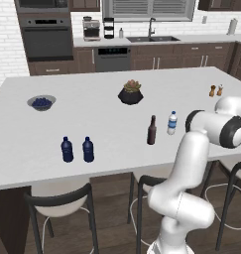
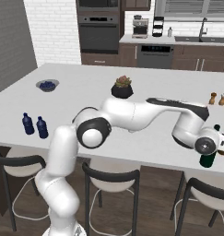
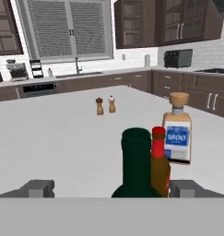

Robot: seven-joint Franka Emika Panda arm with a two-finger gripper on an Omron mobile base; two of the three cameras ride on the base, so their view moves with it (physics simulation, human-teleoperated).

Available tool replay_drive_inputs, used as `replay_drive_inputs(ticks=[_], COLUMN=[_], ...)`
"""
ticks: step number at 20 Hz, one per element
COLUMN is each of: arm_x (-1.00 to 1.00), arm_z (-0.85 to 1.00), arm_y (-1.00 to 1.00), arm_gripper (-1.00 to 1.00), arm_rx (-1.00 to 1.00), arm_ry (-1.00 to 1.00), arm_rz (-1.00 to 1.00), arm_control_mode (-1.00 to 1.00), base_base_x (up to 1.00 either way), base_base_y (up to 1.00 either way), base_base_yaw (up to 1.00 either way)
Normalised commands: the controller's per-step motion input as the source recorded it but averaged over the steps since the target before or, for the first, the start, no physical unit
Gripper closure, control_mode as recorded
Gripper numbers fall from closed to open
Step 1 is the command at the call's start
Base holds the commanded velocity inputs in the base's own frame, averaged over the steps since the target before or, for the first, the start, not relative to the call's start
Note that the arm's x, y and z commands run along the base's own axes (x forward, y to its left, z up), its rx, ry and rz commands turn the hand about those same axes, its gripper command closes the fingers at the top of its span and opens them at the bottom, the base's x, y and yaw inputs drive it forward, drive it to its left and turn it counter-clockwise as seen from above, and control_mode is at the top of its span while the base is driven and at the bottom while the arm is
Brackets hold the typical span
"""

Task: Move the plastic bottles in the middle to the plastics group, and the glass bottles in the middle to the glass group.

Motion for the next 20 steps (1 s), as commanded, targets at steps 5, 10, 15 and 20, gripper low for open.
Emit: replay_drive_inputs(ticks=[5, 10, 15, 20], arm_x=[-0.42, -0.51, -0.56, -0.56], arm_z=[0.5, 0.63, 0.55, 0.49], arm_y=[-0.04, 0.0, 0.28, 0.66], arm_gripper=[-1.0, -1.0, -1.0, -1.0], arm_rx=[0.0, 0.0, -0.01, -0.01], arm_ry=[0.07, 0.17, 0.23, 0.23], arm_rz=[-0.03, -0.06, -0.11, -0.08], arm_control_mode=[-1.0, -1.0, -1.0, -1.0], base_base_x=[0.0, 0.0, 0.0, 0.0], base_base_y=[0.0, 0.0, 0.0, 0.0], base_base_yaw=[0.0, 0.0, 0.0, 0.0])
